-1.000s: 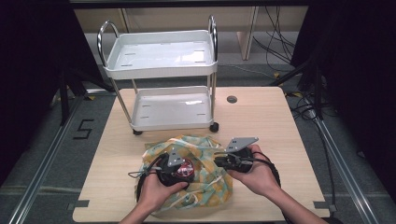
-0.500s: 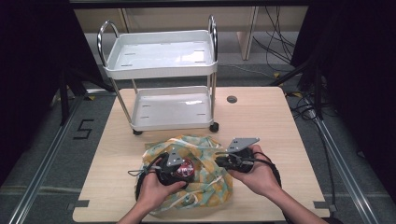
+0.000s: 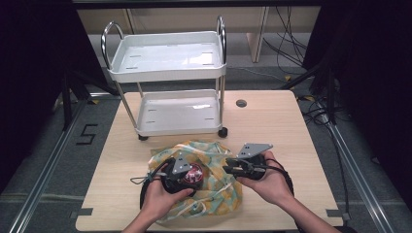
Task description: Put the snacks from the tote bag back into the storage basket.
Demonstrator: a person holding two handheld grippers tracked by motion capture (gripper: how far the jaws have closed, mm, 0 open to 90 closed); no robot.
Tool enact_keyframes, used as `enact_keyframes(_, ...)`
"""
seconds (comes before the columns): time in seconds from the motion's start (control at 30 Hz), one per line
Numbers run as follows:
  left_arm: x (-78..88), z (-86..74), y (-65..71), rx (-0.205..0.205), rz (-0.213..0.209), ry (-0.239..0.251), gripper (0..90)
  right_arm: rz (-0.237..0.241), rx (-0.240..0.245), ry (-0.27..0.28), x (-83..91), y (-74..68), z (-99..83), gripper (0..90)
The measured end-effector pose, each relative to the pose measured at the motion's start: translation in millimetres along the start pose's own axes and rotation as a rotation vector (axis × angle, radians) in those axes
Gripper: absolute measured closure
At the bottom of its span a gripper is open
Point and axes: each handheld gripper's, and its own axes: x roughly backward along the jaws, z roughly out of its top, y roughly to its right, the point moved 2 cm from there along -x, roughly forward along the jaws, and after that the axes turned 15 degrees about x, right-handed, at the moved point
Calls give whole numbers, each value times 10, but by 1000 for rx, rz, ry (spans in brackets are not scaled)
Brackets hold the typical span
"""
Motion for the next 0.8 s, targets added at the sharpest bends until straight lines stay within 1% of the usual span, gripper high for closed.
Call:
enact_keyframes(0.03, 7, 7, 7, 2, -2, 2, 254, -5, -15, 14, -6, -8, -2, 700)
enact_keyframes(0.07, 12, 7, 22, 20, -13, 1, 254, -12, -5, 23, -4, 5, -5, 687)
enact_keyframes(0.1, 30, 18, 16, -5, -7, -6, 254, -2, -12, 25, 5, 7, -2, 672)
enact_keyframes(0.13, 37, 20, 27, 2, -4, -3, 254, 4, -15, 37, 5, 10, -1, 661)
enact_keyframes(0.17, 47, 22, 32, -1, -9, -9, 254, -11, -21, 55, 4, 14, -1, 655)
enact_keyframes(0.2, 54, 26, 30, -10, -11, -12, 254, -9, -20, 54, 18, 21, -1, 648)
enact_keyframes(0.23, 56, 29, 37, 1, -7, -2, 254, -15, -24, 58, 24, 27, -2, 642)
enact_keyframes(0.27, 76, 35, 35, -5, -8, -7, 254, -18, -36, 70, 28, 28, -4, 640)
enact_keyframes(0.3, 88, 42, 40, 1, -10, 1, 254, -21, -38, 73, 41, 43, -8, 635)
enact_keyframes(0.33, 102, 51, 35, -4, -5, 6, 254, -35, -44, 87, 44, 54, -14, 630)
enact_keyframes(0.37, 122, 61, 33, -7, -5, 3, 254, -33, -74, 91, 56, 47, -17, 626)
enact_keyframes(0.4, 132, 68, 36, 1, -11, 16, 254, -37, -72, 93, 73, 71, -26, 623)
enact_keyframes(0.43, 152, 76, 35, -3, -11, 17, 254, -41, -103, 99, 87, 73, -33, 620)
enact_keyframes(0.47, 164, 82, 39, 3, -12, 23, 254, -54, -112, 114, 93, 86, -43, 619)
enact_keyframes(0.5, 179, 89, 36, 1, -11, 25, 254, -68, -88, 122, 107, 129, -60, 617)
enact_keyframes(0.53, 193, 93, 33, 1, -16, 25, 254, -72, -115, 124, 124, 131, -71, 615)
enact_keyframes(0.57, 205, 97, 31, 3, -12, 28, 254, -87, -108, 136, 123, 158, -94, 612)
enact_keyframes(0.6, 217, 101, 24, -6, -16, 25, 254, -86, -122, 131, 138, 165, -109, 609)
enact_keyframes(0.63, 224, 105, 20, -9, -4, 28, 254, -81, -131, 124, 151, 179, -125, 608)
enact_keyframes(0.67, 235, 112, 11, -28, -3, 24, 254, -97, -105, 139, 137, 209, -148, 608)
enact_keyframes(0.7, 237, 107, 19, -10, -14, 30, 254, -104, -132, 133, 142, 207, -165, 606)
enact_keyframes(0.73, 247, 108, 26, 0, -15, 31, 254, -104, -135, 134, 143, 210, -179, 605)
enact_keyframes(0.77, 253, 113, 21, -9, -20, 31, 254, -103, -133, 127, 154, 222, -195, 603)
enact_keyframes(0.8, 261, 117, 29, 3, -14, 35, 254, -109, -138, 134, 147, 224, -204, 600)
